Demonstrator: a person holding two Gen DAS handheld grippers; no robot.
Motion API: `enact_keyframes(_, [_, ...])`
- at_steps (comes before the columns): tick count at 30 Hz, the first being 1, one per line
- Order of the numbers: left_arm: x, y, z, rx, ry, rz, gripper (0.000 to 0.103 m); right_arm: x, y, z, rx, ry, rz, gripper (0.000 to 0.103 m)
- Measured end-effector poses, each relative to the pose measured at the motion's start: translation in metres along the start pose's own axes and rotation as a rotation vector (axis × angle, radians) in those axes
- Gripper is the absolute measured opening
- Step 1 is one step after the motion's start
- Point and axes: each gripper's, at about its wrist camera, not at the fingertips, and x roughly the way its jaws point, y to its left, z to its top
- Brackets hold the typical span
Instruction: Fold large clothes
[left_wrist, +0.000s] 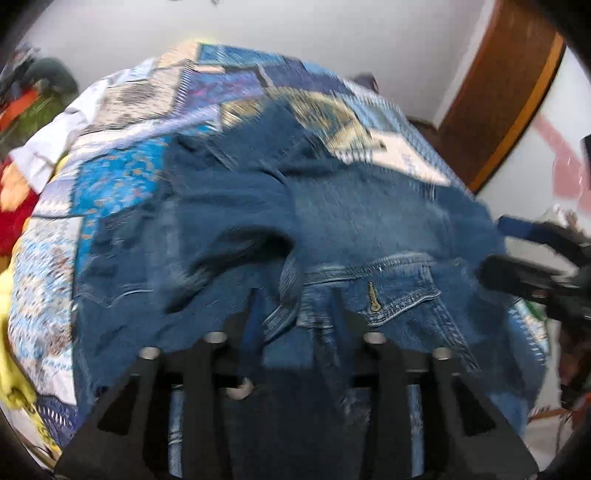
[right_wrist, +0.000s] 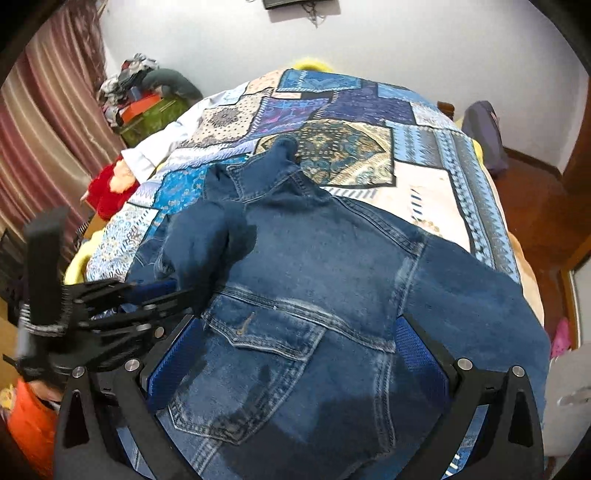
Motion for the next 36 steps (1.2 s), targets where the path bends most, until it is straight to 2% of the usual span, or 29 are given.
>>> enact_keyframes(1, [-0.01,0.008,-0.002,-0.016,-0.024,0.004,0.058,0.003,0.01,0.004,-0.022,-0.003,0.005,0.103])
enact_keyframes(3, [-0.034,0.032,-0.009,-0.05,-0.081,0.038,0.06,0.005,0.028,0.01,-0.06,-0.017,0.008,0.103])
enact_keyframes(5, [-0.049,0.058,-0.018,-0.068,-0.111,0.109,0.062,0.009,0.054,0.017,-0.124,-0.045,0.005,0.103])
enact_keyframes(8, [-0.062,0.095,-0.035,-0.083,-0.124,0.222,0.064,0.016,0.097,0.026,-0.224,-0.075,0.024,0.103])
enact_keyframes(11, [-0.06,0.127,-0.052,-0.12,-0.095,0.304,0.064,0.028,0.139,0.031,-0.34,-0.07,0.05,0.103])
enact_keyframes(15, [-0.051,0.166,-0.078,-0.208,-0.037,0.319,0.064,0.066,0.19,0.033,-0.489,-0.016,0.035,0.103])
enact_keyframes(19, [-0.043,0.191,-0.098,-0.287,-0.006,0.303,0.064,0.125,0.223,0.031,-0.607,0.105,-0.029,0.103])
enact_keyframes(22, [-0.035,0.201,-0.106,-0.337,0.005,0.28,0.064,0.169,0.237,0.023,-0.692,0.143,-0.179,0.103])
enact_keyframes(23, [-0.035,0.203,-0.108,-0.348,0.007,0.277,0.064,0.178,0.239,0.021,-0.719,0.153,-0.2,0.103])
enact_keyframes(25, [-0.033,0.207,-0.111,-0.367,0.011,0.27,0.064,0.195,0.241,0.014,-0.771,0.161,-0.251,0.094])
enact_keyframes(27, [-0.029,0.212,-0.113,-0.382,0.014,0.265,0.064,0.201,0.237,0.012,-0.785,0.173,-0.249,0.087])
enact_keyframes(29, [-0.027,0.214,-0.113,-0.386,0.016,0.264,0.064,0.198,0.235,0.015,-0.767,0.169,-0.216,0.073])
enact_keyframes(30, [-0.026,0.214,-0.112,-0.384,0.017,0.263,0.064,0.195,0.234,0.018,-0.755,0.16,-0.228,0.057])
enact_keyframes(33, [-0.024,0.213,-0.107,-0.372,0.019,0.263,0.064,0.182,0.229,0.03,-0.689,0.155,-0.189,0.035])
enact_keyframes(36, [-0.025,0.208,-0.099,-0.353,0.009,0.268,0.064,0.16,0.221,0.045,-0.629,0.106,-0.165,0.024])
